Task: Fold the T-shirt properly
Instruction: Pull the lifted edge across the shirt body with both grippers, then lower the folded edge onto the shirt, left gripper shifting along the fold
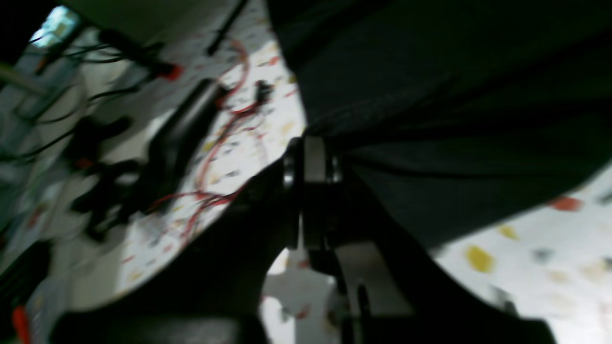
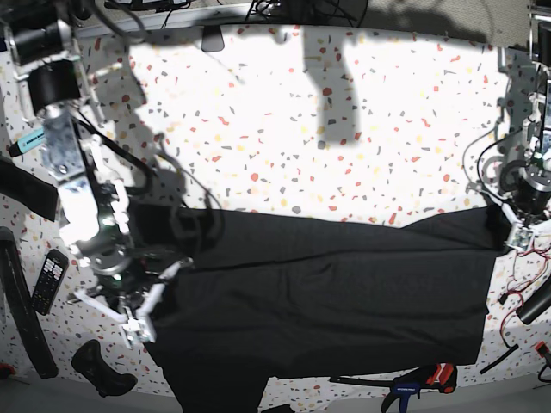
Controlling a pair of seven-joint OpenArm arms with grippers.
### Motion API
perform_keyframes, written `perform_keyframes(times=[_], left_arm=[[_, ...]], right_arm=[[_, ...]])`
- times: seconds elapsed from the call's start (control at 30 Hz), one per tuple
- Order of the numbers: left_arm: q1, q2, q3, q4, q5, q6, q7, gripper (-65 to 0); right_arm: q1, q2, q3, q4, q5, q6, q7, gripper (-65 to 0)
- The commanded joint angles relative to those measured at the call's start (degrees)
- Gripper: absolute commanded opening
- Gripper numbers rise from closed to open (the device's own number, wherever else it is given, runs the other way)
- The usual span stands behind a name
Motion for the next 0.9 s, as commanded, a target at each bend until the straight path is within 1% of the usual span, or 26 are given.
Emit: perform_keyframes(times=[0.0, 0.03, 0.13, 0.3, 0.37, 0.47, 0.57, 0.67, 0.77, 0.8, 0.87], left_arm=[[-1.22, -1.07, -0.42, 0.72, -0.09, 0.11, -1.79, -65.0], [-1.25, -0.98, -0.44, 0.72, -0.07, -0.37, -2.36, -65.0], [-1.22, -0.94, -0.44, 0.72, -0.09, -0.37, -4.7, -65.0], [-1.22, -0.96, -0.44, 0.72, -0.09, -0.48, -5.6, -65.0], [-1.25, -0.94, -0.44, 0.72, -0.09, -1.44, -6.25, -65.0], [-1.25, -0.94, -0.42, 0.72, -0.07, -3.96, -8.31, -65.0], [-1.25, -0.94, -0.44, 0.72, -0.07, -4.68, -8.72, -65.0], [-1.22, -0.94, -0.44, 0.72, -0.02, -4.68, -8.66, -65.0], [-1.22, -0.96, -0.42, 0.72, 0.0, -4.66, -8.7, -65.0], [-1.25, -0.96, -0.44, 0.72, 0.07, -4.66, -8.68, -65.0], [-1.22, -0.96, -0.44, 0.72, 0.15, -4.66, -8.66, -65.0]], right_arm=[[2.34, -0.24, 0.44, -0.11, -0.76, -0.13, 2.05, -65.0], [3.06, -1.16, 0.44, -1.2, -1.03, -0.02, 2.32, -65.0], [5.4, -3.72, 0.44, -5.57, -2.56, 0.02, 2.84, -65.0], [10.29, -6.82, 0.46, -13.7, -6.14, 0.04, 3.98, -65.0], [12.46, -7.85, 0.46, -16.57, -5.97, 0.2, 4.2, -65.0], [15.47, -9.68, 0.46, -20.26, -6.03, 2.47, 4.59, -65.0], [17.88, -11.32, 0.46, -23.28, -7.48, 2.6, 4.96, -65.0], [18.95, -12.28, 0.46, -24.22, -9.64, 2.45, 4.94, -65.0], [19.04, -12.33, 0.46, -24.22, -11.06, 2.14, 4.72, -65.0], [19.04, -12.31, 0.46, -24.22, -11.82, 1.84, 4.46, -65.0], [19.04, -12.31, 0.46, -24.22, -14.19, 0.2, 3.78, -65.0]])
